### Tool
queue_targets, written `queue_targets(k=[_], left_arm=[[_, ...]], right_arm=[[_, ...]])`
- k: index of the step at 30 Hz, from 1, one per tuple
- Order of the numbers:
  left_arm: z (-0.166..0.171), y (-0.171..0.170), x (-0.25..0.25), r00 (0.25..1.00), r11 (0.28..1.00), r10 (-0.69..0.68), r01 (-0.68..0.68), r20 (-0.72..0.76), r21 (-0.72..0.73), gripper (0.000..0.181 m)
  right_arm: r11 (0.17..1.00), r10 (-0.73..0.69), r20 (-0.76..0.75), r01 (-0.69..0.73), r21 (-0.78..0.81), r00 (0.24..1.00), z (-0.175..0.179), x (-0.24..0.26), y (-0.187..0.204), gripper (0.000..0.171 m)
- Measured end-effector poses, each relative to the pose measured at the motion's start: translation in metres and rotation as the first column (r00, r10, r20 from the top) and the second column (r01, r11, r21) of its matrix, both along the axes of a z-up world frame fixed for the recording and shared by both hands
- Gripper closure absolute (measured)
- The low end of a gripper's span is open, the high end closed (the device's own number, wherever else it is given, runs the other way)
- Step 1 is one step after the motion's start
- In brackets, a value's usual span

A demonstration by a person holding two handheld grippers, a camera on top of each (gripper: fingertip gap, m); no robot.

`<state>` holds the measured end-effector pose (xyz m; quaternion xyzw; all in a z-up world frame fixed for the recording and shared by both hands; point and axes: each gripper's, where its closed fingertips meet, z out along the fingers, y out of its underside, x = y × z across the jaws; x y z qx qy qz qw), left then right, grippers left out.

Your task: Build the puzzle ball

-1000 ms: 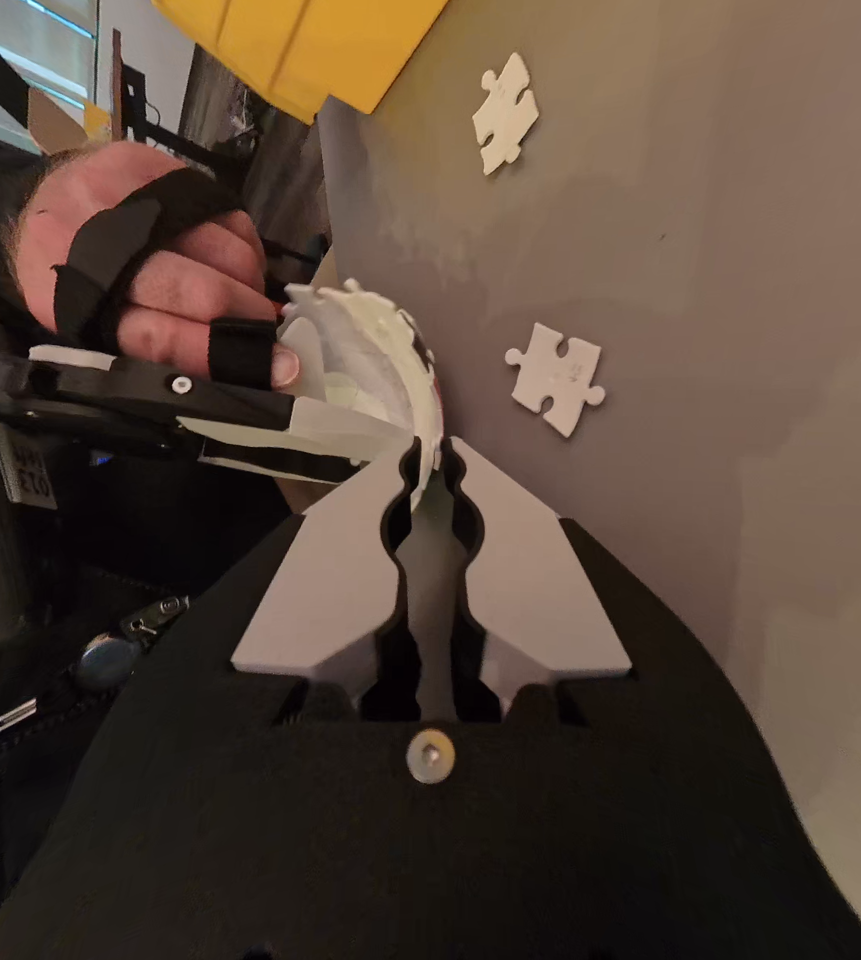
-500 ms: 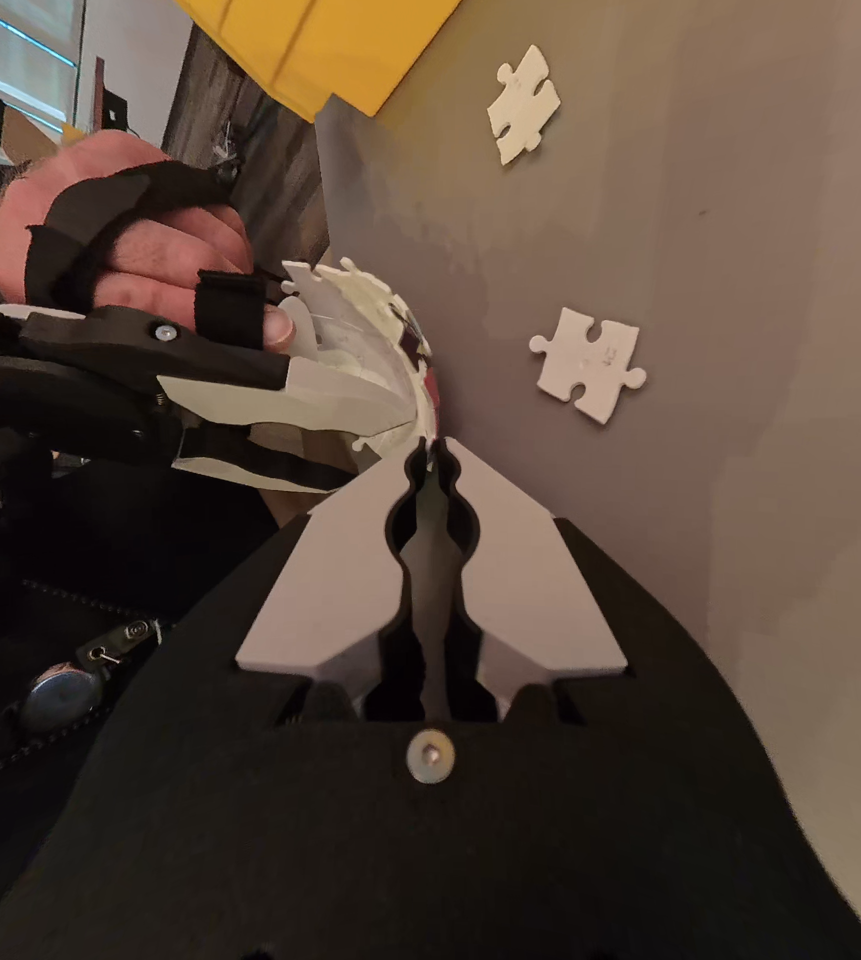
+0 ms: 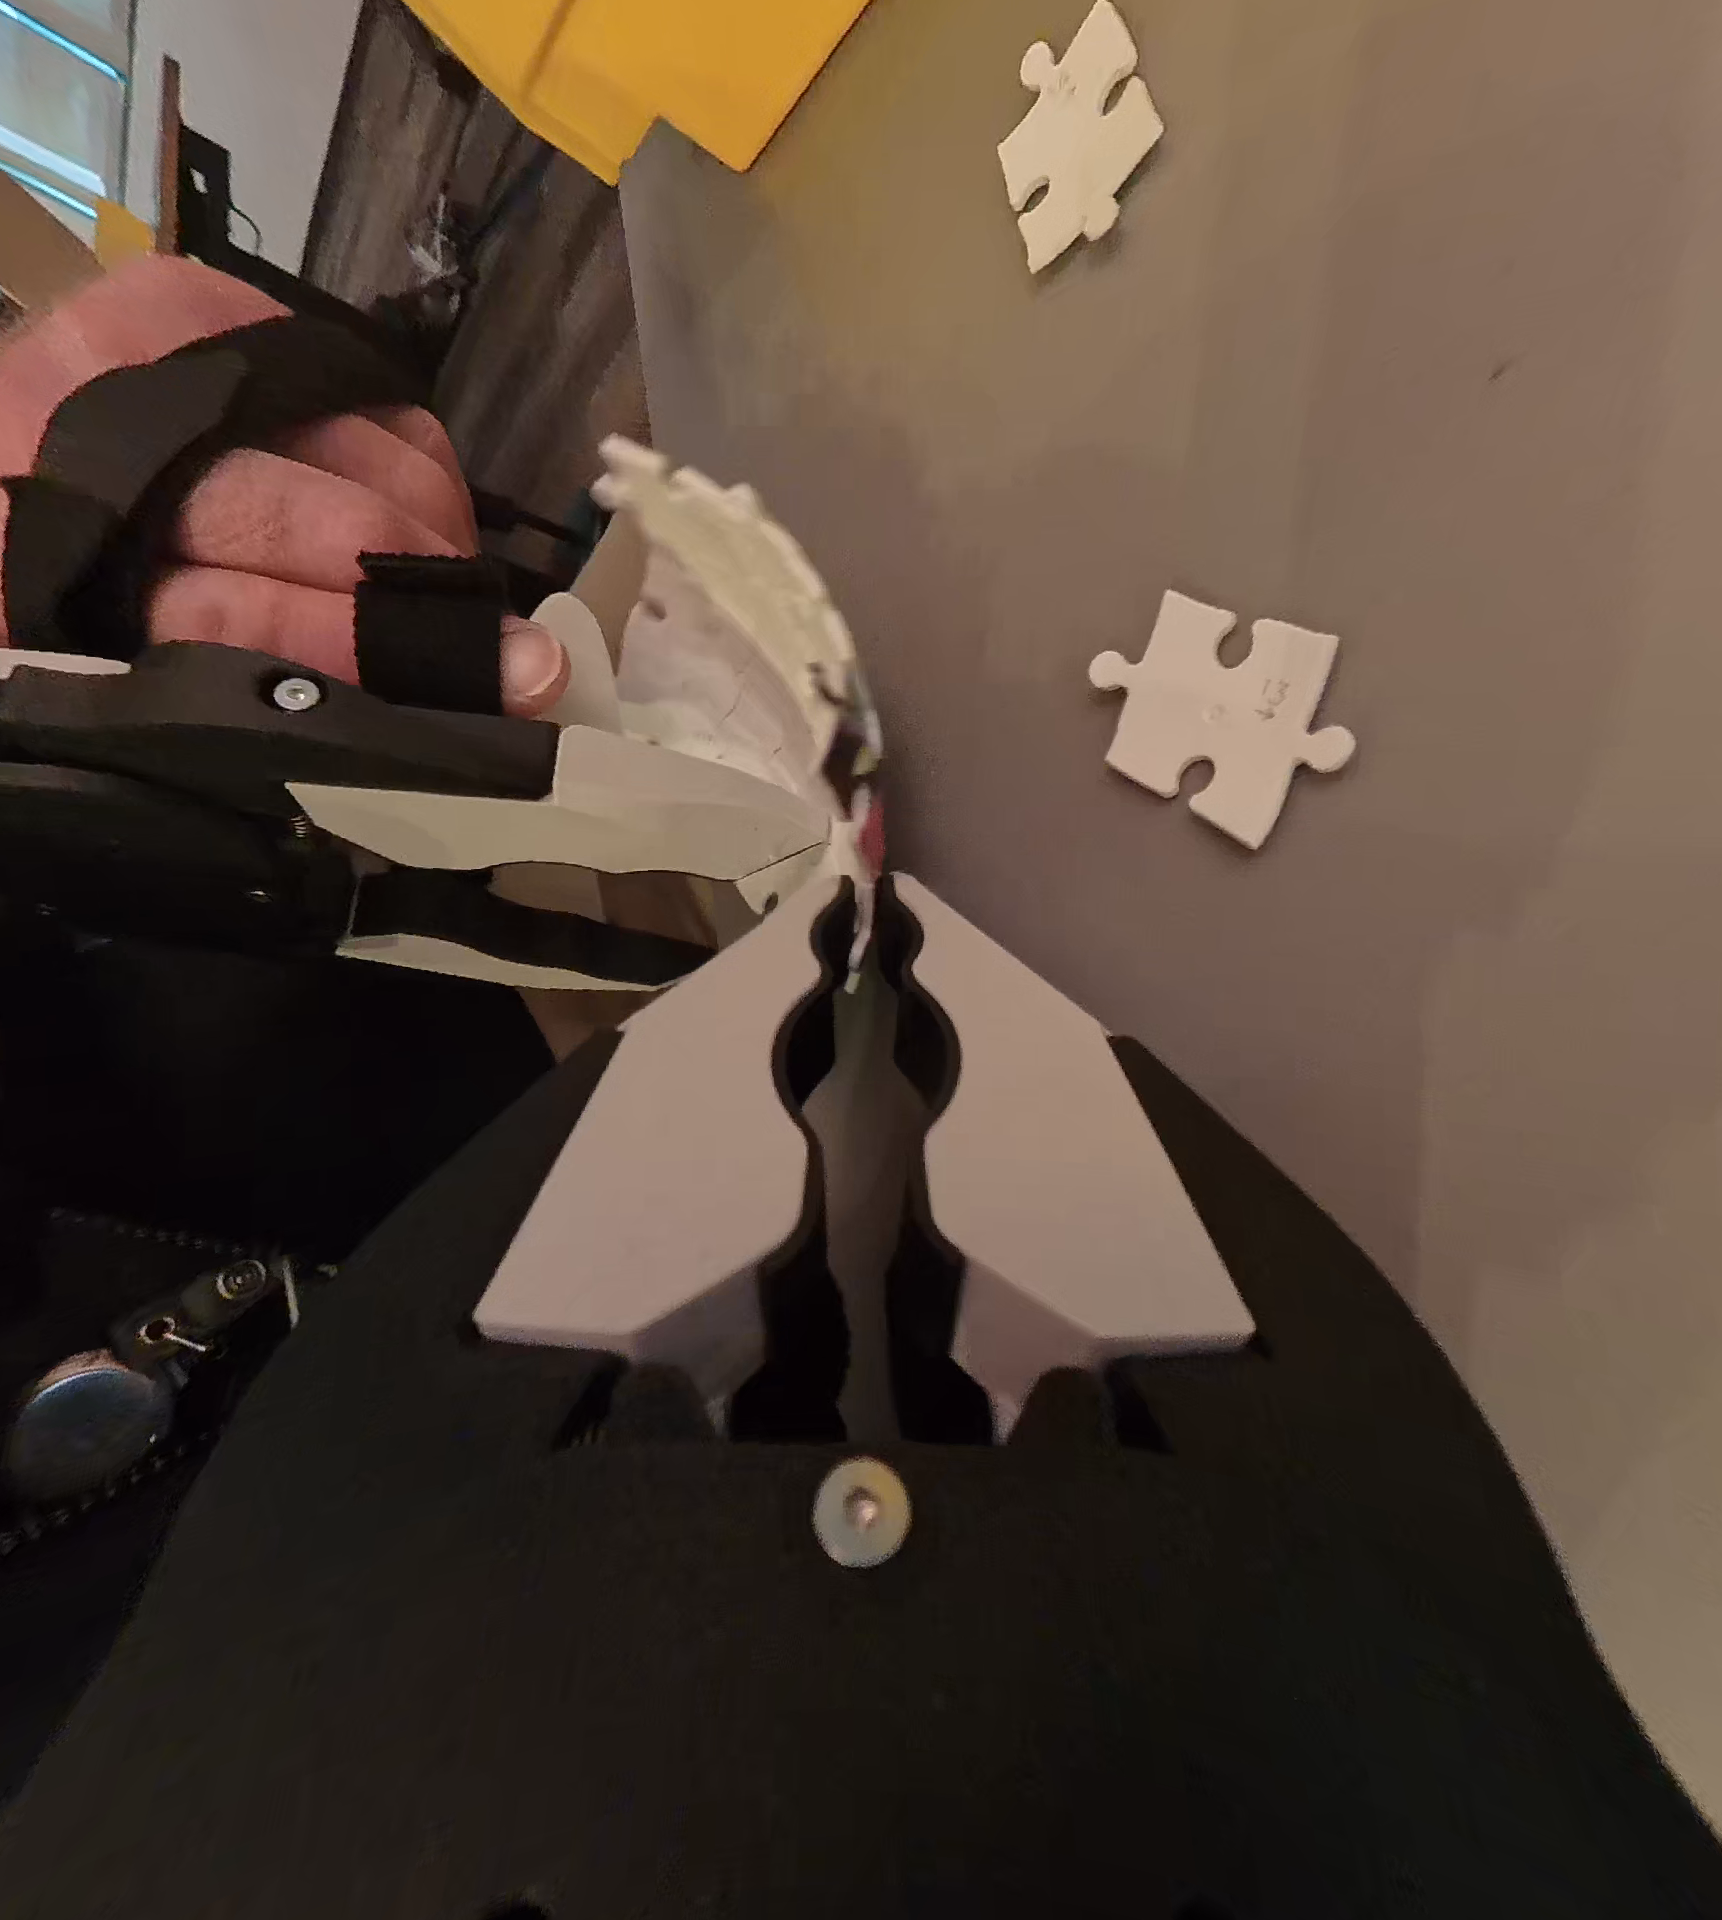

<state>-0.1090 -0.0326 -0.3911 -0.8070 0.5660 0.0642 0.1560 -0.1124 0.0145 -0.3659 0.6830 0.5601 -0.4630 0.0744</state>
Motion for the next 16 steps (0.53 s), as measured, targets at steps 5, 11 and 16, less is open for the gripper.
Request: queue_targets(k=[5,11,16], left_arm=[[-0.0001,-0.0004,0.0011,1.000,1.000,0.000,0.000,-0.002,0.004,0.100],[-0.0006,0.0001,0.0000,1.000,1.000,0.010,-0.010,0.008,0.000,0.099],[-0.0012,-0.0009,-0.0002,1.000,1.000,0.023,-0.023,0.021,-0.009,0.100]], right_arm=[[1.000,0.003,0.003,-0.003,0.026,1.000,0.0005,-0.0010,0.0017,0.171],[0.998,-0.032,0.000,0.032,-0.062,0.999,0.0035,-0.0031,0.0037,0.168],[0.996,-0.038,-0.004,0.038,-0.079,0.999,0.0071,0.0016,0.0073,0.164]])
